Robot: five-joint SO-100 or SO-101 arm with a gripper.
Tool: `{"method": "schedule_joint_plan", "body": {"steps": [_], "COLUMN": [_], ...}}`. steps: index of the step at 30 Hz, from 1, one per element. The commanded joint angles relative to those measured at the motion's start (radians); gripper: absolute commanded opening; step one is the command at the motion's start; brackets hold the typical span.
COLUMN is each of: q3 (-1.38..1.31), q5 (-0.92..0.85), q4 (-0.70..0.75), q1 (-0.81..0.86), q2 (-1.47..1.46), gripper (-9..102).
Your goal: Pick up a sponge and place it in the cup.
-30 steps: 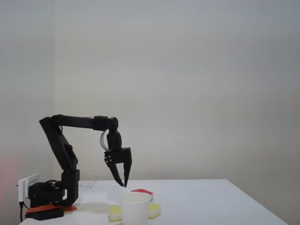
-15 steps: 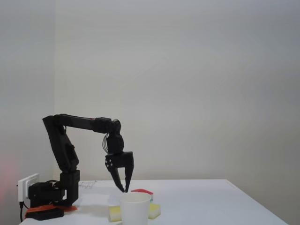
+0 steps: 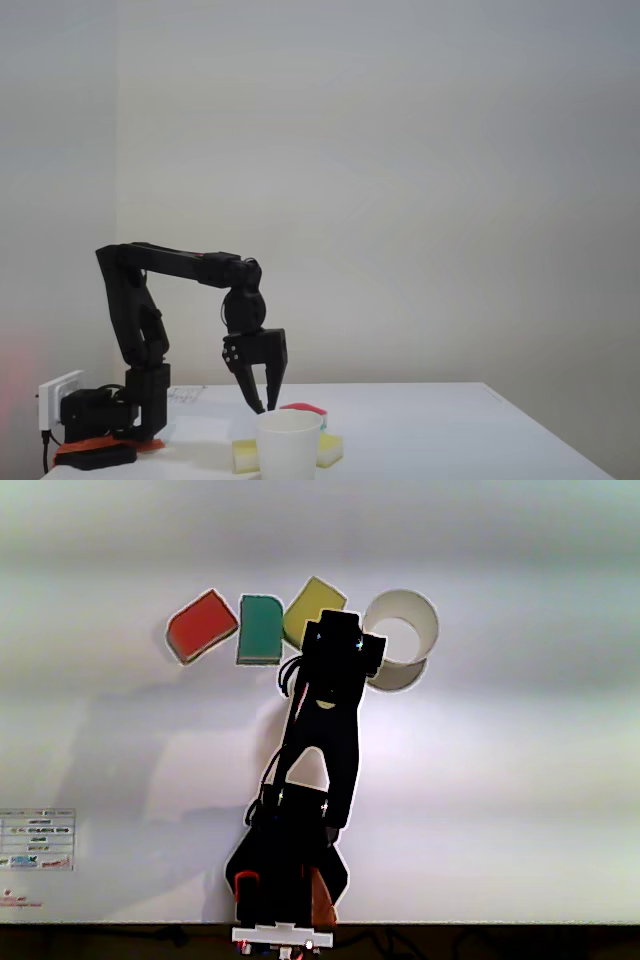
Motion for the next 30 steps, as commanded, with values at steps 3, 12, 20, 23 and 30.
{"method": "schedule_joint_plan", "body": {"steps": [3, 12, 20, 23, 30], "q3": [-0.032, -0.023, -0.025, -0.023, -0.057], "q5": [0.041, 0.285, 0.535, 0.635, 0.818], "q4": [0.015, 0.034, 0.057, 0.057, 0.069], "q1": [0.021, 0.017, 0.015, 0.012, 0.015], "q2": [0.018, 0.014, -0.014, -0.025, -0.075], "gripper": [0, 0, 0, 0, 0]}}
